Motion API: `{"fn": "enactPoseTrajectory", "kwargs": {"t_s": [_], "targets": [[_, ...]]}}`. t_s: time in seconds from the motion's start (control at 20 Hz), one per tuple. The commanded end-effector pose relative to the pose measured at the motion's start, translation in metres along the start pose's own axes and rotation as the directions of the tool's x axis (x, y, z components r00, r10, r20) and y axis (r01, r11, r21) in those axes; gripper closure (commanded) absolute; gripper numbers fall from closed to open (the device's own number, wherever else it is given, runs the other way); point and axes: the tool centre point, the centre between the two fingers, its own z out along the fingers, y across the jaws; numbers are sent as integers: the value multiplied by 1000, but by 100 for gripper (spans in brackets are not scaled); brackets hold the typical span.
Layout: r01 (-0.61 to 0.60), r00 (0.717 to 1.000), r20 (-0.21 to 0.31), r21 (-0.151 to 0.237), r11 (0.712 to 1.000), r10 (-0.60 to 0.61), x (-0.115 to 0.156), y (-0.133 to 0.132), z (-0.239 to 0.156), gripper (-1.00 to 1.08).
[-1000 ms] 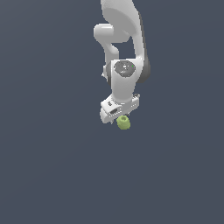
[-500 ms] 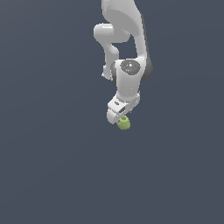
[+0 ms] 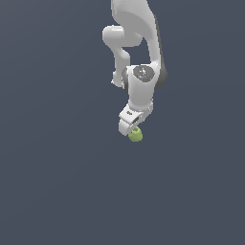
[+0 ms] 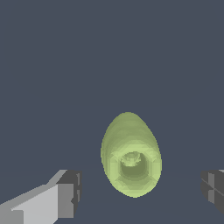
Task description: Pick up the object and move it to a goal position.
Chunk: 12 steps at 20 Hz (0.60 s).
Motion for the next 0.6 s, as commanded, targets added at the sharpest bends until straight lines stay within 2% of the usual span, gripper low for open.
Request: {"fn": "enactPoseTrajectory", "kwargs": {"t_s": [0.0, 0.55], "targets": [[1, 1000, 0, 0, 1000, -1, 0, 0, 4, -92], [5, 1000, 0, 0, 1000, -5, -1, -1, 47, -92]]}}
